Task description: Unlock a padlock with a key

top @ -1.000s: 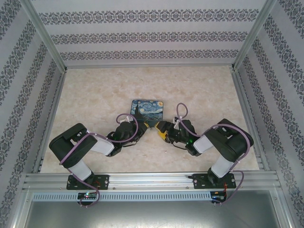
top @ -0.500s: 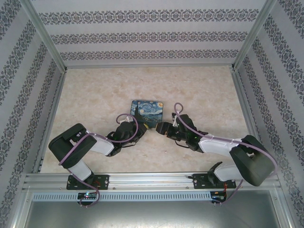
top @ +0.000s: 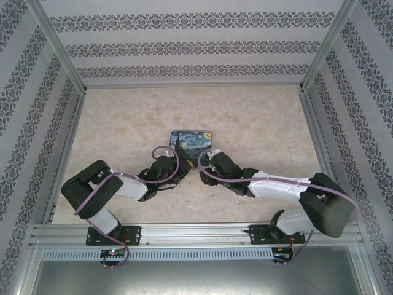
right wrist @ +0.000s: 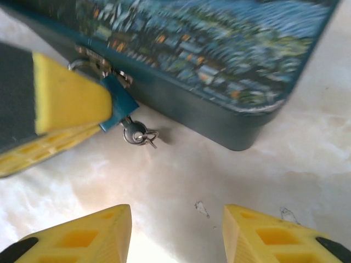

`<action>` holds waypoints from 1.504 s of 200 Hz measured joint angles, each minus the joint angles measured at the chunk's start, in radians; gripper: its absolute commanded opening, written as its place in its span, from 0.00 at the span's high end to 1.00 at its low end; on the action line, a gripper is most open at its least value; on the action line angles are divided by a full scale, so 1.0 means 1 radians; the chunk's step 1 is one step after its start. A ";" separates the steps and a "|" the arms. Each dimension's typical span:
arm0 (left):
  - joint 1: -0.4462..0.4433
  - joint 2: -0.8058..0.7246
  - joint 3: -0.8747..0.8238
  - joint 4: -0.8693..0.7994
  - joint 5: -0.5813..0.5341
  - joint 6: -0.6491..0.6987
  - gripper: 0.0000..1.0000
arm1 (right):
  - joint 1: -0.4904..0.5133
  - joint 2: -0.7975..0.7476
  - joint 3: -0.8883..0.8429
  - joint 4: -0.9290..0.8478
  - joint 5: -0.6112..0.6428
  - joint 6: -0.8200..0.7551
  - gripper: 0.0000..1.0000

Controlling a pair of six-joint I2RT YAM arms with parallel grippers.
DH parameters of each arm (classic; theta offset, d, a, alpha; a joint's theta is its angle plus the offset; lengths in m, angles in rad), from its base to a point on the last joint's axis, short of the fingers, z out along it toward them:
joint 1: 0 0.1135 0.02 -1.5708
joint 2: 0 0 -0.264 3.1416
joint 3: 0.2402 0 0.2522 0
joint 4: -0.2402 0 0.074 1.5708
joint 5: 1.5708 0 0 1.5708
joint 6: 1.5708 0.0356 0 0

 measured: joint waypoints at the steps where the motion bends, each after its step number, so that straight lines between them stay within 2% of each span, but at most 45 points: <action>1: 0.000 0.000 0.000 0.000 0.000 0.000 1.00 | 0.001 0.003 0.001 0.000 0.002 -0.004 0.56; 57: 0.000 -0.011 0.023 -0.023 0.025 -0.010 1.00 | 0.040 0.084 0.040 0.008 0.043 -0.097 0.57; 131: 0.000 -0.025 0.024 -0.049 0.030 -0.010 1.00 | 0.046 0.152 0.096 0.035 0.080 -0.122 0.60; 181: 0.000 -0.026 0.024 -0.049 0.032 -0.010 1.00 | 0.046 0.206 0.143 0.039 0.087 -0.126 0.65; 204: 0.005 -0.028 0.024 -0.049 0.032 -0.010 1.00 | 0.045 0.216 0.146 0.040 0.087 -0.129 0.73; 257: 0.006 -0.035 0.024 -0.050 0.032 -0.010 1.00 | 0.043 0.218 0.151 0.044 0.073 -0.142 1.00; 281: 0.006 -0.035 0.024 -0.053 0.031 -0.010 1.00 | 0.021 0.216 0.151 0.044 0.021 -0.142 1.00; 301: 0.006 -0.035 0.024 -0.048 0.032 -0.010 1.00 | -0.012 0.200 0.146 0.044 -0.058 -0.128 0.76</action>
